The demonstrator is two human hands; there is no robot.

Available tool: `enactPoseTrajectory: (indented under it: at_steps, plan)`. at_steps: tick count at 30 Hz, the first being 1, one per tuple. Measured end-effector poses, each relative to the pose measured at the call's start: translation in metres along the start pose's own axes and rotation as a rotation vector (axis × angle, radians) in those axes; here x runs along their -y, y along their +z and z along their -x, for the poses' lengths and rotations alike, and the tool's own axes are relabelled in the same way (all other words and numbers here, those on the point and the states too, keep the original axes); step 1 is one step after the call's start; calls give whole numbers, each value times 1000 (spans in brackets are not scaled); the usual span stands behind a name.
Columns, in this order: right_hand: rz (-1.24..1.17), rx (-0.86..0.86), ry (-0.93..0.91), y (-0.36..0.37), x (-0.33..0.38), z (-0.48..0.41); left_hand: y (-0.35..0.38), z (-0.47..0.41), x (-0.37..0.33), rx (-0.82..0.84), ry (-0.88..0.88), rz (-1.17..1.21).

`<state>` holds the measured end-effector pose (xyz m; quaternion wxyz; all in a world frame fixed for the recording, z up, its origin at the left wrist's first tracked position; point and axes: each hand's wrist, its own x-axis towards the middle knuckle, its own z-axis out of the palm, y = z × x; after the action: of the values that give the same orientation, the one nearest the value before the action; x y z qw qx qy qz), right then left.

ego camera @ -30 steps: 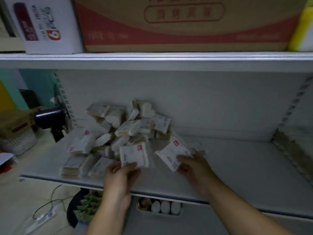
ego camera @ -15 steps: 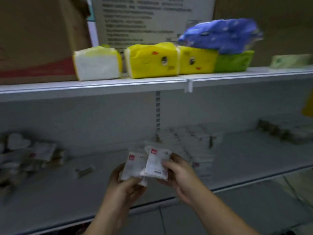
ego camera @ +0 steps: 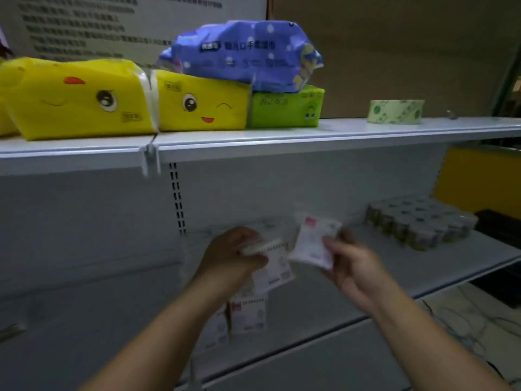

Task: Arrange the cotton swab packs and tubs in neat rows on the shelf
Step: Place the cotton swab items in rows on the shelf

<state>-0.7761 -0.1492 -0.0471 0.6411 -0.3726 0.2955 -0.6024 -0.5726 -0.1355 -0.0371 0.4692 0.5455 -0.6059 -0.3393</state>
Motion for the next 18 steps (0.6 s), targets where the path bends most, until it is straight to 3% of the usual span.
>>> enactPoseTrajectory:
  at_steps: [2, 4, 9, 15, 18]
  plan:
    - [25, -126, -66, -26, 17, -23, 4, -37, -7, 26, 82, -100]
    - [208, -214, -82, -51, 22, -42, 14, -69, -7, 53, 108, -211]
    - [544, -308, -71, -96, 2, -81, 46, -119, 19, 101, 145, -729]
    - [886, -85, 6, -123, -35, -114, 68, -135, 48, 191, 101, -1186]
    - [1137, 32, -50, -126, -55, -136, 74, -138, 49, 185, 83, -1344]
